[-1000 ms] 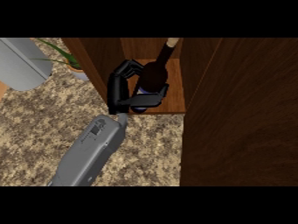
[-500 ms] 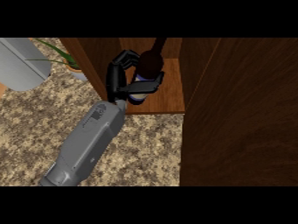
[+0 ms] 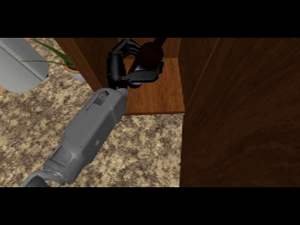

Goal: Pick up the wine, place it into the cabinet and close the cabinet

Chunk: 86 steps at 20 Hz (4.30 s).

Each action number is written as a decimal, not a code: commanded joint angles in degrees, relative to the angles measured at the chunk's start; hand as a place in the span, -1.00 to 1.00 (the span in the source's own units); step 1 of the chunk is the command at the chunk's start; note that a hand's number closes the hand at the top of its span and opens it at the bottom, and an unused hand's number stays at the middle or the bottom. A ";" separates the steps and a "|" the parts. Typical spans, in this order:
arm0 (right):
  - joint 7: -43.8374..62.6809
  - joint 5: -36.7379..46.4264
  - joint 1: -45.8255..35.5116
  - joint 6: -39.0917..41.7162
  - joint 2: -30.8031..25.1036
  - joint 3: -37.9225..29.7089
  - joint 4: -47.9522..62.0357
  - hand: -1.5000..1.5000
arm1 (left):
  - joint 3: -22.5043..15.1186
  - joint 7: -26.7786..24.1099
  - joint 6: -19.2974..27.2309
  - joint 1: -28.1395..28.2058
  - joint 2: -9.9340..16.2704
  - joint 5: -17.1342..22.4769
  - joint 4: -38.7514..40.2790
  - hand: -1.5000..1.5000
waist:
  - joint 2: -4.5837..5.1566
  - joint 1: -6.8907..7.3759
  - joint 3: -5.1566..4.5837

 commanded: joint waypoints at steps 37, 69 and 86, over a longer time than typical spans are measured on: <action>-0.71 0.10 -1.09 -1.02 0.93 3.02 -1.93 -1.00 | 10.76 -9.48 -2.59 -9.87 0.32 5.78 23.87 -1.00 | 0.94 -1.59 -0.02; -1.36 -1.66 0.59 0.83 0.05 3.28 -2.30 -1.00 | 10.73 -16.09 -12.45 -4.70 0.97 2.71 24.60 -1.00 | 1.01 -1.82 -0.02; -1.49 -2.11 3.55 0.23 0.66 4.75 -3.96 -1.00 | 4.17 -16.53 -15.09 -0.59 -0.26 12.46 18.20 -1.00 | -0.13 -1.62 0.03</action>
